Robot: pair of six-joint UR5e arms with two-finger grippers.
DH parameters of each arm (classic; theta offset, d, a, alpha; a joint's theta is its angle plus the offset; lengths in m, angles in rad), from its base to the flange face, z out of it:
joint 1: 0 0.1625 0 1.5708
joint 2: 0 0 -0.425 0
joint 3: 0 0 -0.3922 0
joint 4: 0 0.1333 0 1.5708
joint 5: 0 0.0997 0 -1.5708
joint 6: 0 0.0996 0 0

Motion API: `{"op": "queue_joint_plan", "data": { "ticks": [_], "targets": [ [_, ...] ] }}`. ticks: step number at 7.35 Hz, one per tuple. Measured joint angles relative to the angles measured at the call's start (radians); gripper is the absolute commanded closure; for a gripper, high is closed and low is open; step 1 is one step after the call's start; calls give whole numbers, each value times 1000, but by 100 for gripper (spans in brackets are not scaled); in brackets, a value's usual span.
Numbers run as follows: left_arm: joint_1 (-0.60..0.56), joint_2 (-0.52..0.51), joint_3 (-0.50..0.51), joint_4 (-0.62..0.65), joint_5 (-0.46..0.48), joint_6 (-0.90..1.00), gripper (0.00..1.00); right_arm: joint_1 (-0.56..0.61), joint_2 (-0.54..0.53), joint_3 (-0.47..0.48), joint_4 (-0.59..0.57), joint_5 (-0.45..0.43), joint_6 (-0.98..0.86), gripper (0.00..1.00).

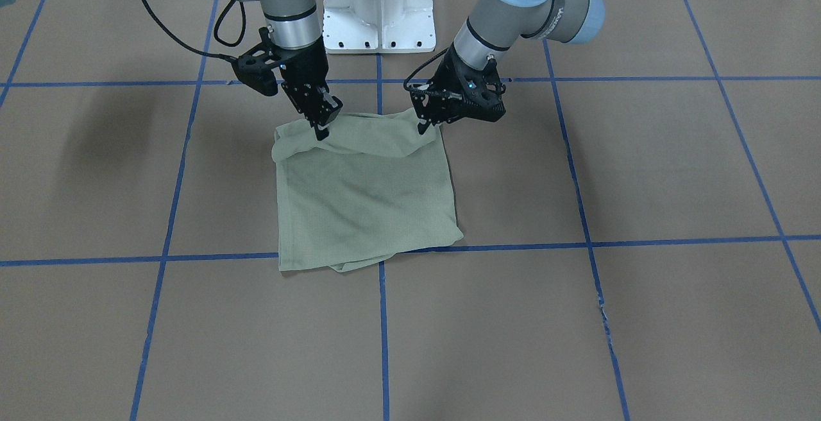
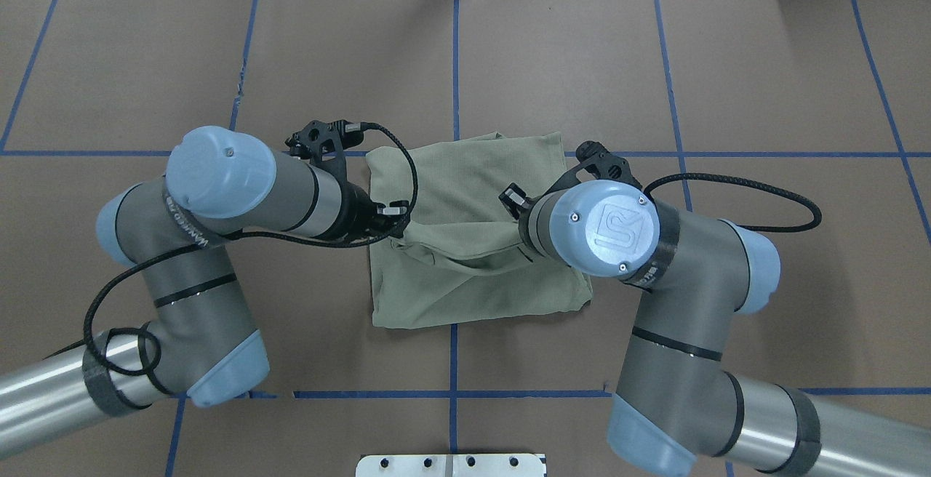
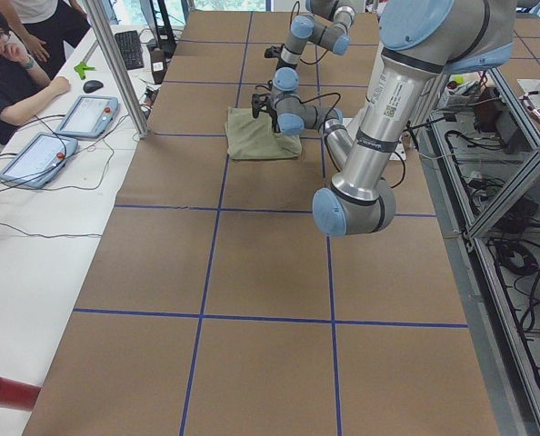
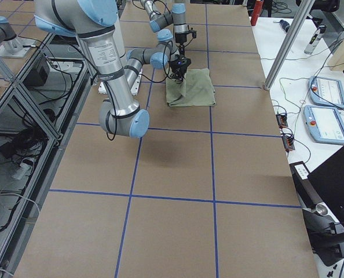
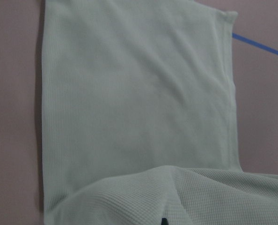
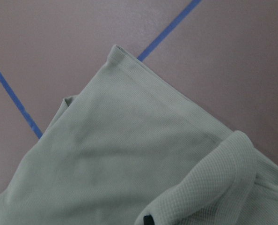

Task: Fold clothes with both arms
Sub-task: 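Lift the near edge with both grippers and fold it toward the far edge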

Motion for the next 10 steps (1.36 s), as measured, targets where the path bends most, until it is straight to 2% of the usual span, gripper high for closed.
{"op": "queue_joint_plan", "data": {
  "ticks": [3,5,6,7,10],
  "targets": [
    [-62,-62,129,-3,-1,68,100,50,69,-124,39,2,-40,100],
    [-67,-92,237,-58,1,75,100,59,120,-214,41,2,-63,100],
    [-67,-97,285,-103,2,76,81,66,126,-235,41,3,-76,79],
    [-68,-99,311,-132,2,77,1,81,129,-253,42,14,-94,1],
    [-87,-97,313,-151,-3,88,0,132,136,-285,44,71,-243,0]
  ]
}}
